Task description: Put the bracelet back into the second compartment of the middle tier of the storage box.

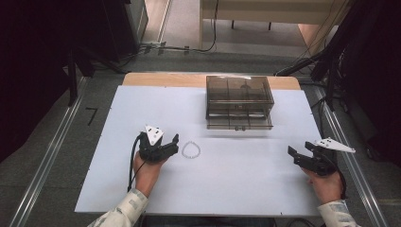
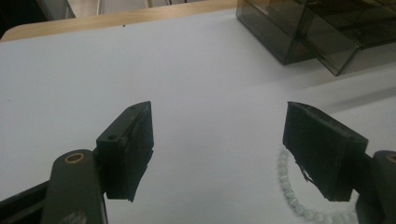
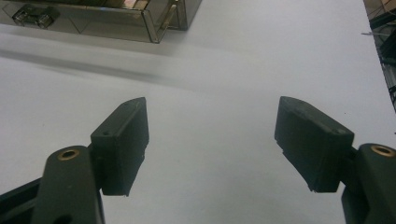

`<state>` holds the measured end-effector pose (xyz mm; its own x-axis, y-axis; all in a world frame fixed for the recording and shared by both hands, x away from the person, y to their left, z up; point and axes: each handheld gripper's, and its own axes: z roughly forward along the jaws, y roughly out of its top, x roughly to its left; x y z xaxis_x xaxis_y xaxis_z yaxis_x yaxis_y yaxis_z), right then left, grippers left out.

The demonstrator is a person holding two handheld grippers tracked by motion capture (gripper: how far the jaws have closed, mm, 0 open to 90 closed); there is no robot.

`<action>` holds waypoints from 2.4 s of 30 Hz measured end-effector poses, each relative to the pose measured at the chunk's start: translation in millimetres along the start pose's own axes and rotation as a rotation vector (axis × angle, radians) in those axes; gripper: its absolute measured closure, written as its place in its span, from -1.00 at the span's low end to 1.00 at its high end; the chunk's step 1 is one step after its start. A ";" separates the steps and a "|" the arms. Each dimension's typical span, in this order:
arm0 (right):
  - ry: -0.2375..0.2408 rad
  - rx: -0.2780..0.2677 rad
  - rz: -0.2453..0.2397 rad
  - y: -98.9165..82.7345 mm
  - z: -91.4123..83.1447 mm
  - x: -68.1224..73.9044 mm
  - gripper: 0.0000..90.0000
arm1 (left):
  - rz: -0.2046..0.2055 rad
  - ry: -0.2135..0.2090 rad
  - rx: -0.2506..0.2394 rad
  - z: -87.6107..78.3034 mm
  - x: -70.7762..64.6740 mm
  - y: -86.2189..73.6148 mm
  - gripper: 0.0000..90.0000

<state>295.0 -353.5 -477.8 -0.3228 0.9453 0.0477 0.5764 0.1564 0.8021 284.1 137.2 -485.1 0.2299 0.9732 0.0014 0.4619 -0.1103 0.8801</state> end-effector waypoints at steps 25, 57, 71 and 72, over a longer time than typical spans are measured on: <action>0.006 0.004 -0.009 -0.2 0.8 -0.1 -0.46 | 0.021 -0.044 0.054 15.8 -9.0 -4.4 -0.26; 0.006 0.007 -0.010 -0.6 1.2 -0.9 -0.45 | 0.064 -0.130 0.123 31.5 -20.9 -8.4 0.17; 0.008 0.013 -0.007 -0.8 2.0 -0.8 -0.44 | 0.076 -0.153 0.149 37.0 -24.2 -11.5 0.32; 0.008 0.013 -0.006 -0.8 1.9 -0.7 -0.44 | 0.075 -0.156 0.151 37.4 -24.4 -11.8 0.34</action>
<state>296.1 -353.7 -479.6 -0.3319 0.9421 0.0475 0.5845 0.1659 0.7943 305.1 107.2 -513.2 0.3928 0.9194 -0.0201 0.5587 -0.2212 0.7993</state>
